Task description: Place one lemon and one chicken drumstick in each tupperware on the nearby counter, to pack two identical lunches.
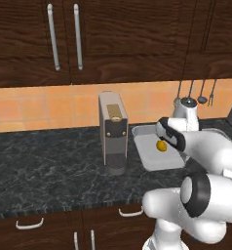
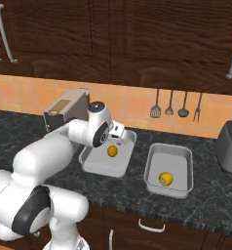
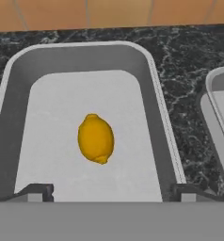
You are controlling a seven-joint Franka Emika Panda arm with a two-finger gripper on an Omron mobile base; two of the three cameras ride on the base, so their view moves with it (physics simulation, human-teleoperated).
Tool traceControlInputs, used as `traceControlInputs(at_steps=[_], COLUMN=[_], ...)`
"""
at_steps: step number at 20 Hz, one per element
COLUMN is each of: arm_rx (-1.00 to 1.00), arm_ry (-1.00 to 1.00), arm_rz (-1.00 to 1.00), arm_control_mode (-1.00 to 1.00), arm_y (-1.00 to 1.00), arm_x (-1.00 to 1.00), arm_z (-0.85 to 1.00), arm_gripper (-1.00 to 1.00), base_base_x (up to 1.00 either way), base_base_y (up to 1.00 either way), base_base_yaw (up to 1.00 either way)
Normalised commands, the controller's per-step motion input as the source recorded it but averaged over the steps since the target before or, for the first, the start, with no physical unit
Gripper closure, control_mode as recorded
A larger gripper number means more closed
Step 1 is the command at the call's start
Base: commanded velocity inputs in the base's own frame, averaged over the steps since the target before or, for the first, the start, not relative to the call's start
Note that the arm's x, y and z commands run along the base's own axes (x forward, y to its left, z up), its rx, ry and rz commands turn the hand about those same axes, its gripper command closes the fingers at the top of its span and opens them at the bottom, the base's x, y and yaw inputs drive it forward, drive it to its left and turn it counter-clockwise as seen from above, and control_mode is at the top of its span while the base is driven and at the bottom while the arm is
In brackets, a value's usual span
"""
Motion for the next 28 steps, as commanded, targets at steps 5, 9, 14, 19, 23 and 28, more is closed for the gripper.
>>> traceControlInputs(at_steps=[5, 9, 14, 19, 23, 28], arm_rx=[0.04, 0.0, 0.0, 0.0, 0.0, 0.0], arm_ry=[-0.17, 0.02, 0.07, 0.0, 0.0, 0.0], arm_rz=[-0.07, -0.01, 0.0, 0.0, 0.0, 0.0], arm_control_mode=[-1.0, -1.0, 1.0, 1.0, 1.0, 1.0], arm_y=[-0.14, -0.01, -0.03, 0.0, 0.0, 0.0], arm_x=[-1.0, -1.0, -0.8, 0.0, 0.0, 0.0], arm_z=[0.99, 0.91, 0.64, 0.0, 0.0, 0.0], arm_gripper=[-1.0, -1.0, -1.0, -1.0, -1.0, -1.0], base_base_x=[0.0, 0.0, -0.2, -1.0, -0.99, -0.9], base_base_y=[0.0, 0.0, -0.1, -0.99, -1.0, -1.0], base_base_yaw=[0.0, 0.0, 0.0, 0.0, 0.0, 0.0])
